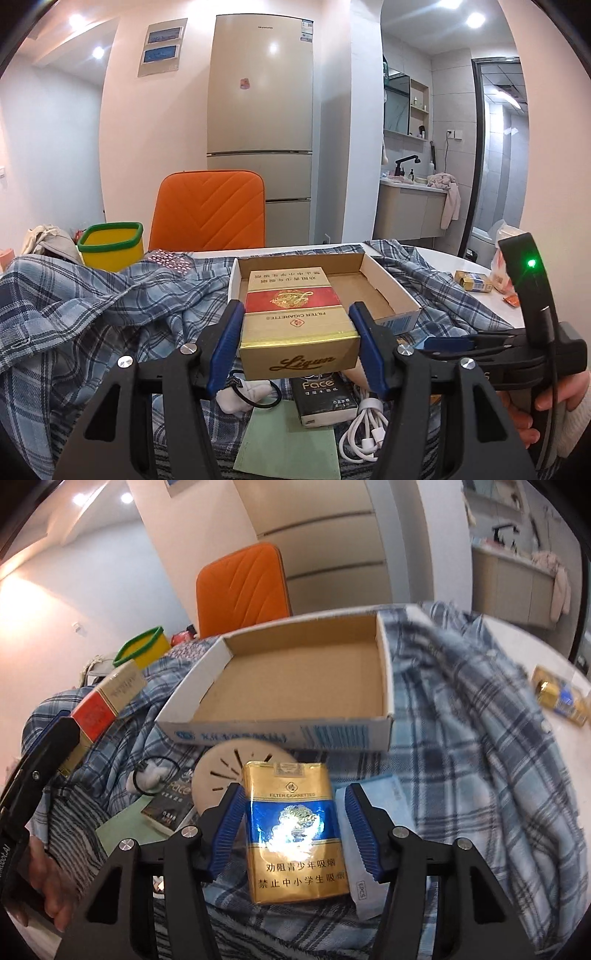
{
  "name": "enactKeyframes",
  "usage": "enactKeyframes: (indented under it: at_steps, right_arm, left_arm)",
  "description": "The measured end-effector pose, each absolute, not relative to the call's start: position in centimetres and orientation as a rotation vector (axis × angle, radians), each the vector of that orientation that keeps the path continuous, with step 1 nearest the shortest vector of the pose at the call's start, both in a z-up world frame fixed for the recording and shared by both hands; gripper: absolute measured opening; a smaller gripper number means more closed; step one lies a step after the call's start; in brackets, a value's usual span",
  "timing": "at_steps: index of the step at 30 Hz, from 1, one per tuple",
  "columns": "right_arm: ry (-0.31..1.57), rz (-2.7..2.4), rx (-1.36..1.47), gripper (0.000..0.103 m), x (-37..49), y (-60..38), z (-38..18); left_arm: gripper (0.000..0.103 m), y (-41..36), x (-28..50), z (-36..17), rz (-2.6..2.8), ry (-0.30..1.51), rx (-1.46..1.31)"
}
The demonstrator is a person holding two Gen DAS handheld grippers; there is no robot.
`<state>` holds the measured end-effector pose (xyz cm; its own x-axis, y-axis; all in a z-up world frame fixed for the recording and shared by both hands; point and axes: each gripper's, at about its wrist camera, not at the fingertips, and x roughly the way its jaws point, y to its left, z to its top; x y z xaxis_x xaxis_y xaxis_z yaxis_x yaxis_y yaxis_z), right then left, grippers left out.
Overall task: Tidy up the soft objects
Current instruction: 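Lift the Liqun pack with the left gripper while the right lifts the gold-blue pack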
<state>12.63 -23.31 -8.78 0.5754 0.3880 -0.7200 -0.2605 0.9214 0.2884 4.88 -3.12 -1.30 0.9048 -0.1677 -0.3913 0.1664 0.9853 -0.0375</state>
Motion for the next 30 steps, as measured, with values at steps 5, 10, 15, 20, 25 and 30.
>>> enactKeyframes:
  at_steps: [5,10,15,20,25,30]
  right_arm:
    - [0.902,0.41,0.159,0.059,12.8,-23.1,-9.2]
    - [0.932,0.449,0.145,0.059,12.8,-22.5,-9.6]
    - [0.938,0.455,0.153,0.059,12.9,-22.5,-9.8]
    - [0.877,0.435,0.153,0.054,12.2,-23.0,-9.0]
    - [0.709,0.397,0.078,0.054,9.8,-22.6,-6.7]
    - [0.535,0.313,0.014,0.054,7.4,-22.3,-4.3]
  left_arm:
    - [0.057,-3.4,4.5,-1.4,-0.175,0.4,0.008]
    - [0.057,-3.5,4.5,-1.5,-0.174,0.401,0.009]
    - [0.057,-3.5,4.4,-1.5,-0.174,0.402,0.009]
    - [0.057,-3.5,4.4,-1.5,-0.173,0.396,0.01]
    - [0.057,-3.5,3.5,-1.1,-0.157,0.343,0.013]
    - [0.057,-3.4,2.8,-0.7,-0.12,0.292,0.019]
